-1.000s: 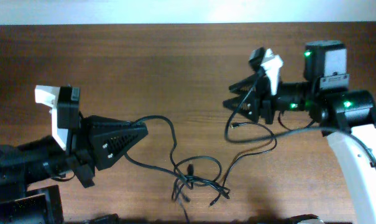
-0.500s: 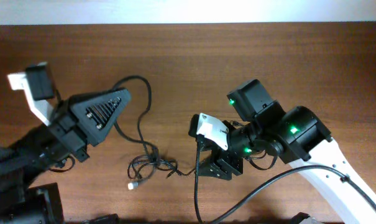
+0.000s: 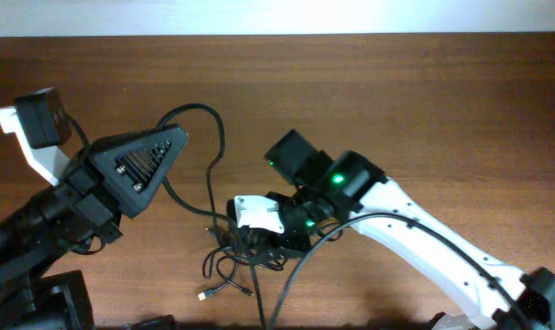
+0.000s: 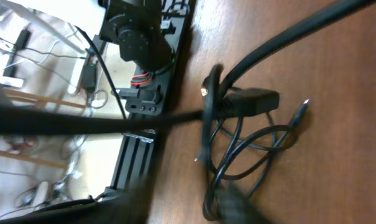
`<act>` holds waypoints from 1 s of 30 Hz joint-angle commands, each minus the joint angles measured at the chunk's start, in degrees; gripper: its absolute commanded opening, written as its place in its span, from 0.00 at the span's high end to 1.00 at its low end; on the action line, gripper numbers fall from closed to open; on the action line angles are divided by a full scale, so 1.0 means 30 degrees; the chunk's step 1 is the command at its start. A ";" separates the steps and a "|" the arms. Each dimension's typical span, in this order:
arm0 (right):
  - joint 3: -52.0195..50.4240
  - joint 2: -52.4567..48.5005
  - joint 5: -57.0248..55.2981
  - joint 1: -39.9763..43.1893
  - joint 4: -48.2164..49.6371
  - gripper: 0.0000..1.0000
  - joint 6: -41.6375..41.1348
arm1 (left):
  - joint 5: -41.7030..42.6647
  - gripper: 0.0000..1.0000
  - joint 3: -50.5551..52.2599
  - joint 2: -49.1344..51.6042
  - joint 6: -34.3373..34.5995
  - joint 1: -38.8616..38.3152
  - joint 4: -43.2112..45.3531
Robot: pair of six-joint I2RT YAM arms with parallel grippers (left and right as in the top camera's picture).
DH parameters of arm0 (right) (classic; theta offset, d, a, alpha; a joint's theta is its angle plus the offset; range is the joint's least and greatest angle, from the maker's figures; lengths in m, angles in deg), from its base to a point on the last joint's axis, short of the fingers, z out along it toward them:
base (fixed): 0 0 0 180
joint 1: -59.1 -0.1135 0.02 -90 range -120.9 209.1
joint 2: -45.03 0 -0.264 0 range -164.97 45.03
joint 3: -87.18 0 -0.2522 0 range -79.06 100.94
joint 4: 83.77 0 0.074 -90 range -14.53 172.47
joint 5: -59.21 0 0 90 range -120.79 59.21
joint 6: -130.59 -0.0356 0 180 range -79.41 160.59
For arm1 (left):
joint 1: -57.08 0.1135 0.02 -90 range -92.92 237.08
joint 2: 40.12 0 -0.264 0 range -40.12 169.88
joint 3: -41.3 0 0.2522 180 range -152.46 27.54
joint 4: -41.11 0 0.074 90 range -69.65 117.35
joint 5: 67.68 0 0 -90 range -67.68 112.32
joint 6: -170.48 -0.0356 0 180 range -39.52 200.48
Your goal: Untangle cables
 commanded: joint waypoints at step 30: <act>0.3111 0.5559 -0.6084 3.0352 0.4677 0.96 -1.7303 | 0.2127 0.94 -0.0299 0.0138 -0.4918 0.0801 0.0029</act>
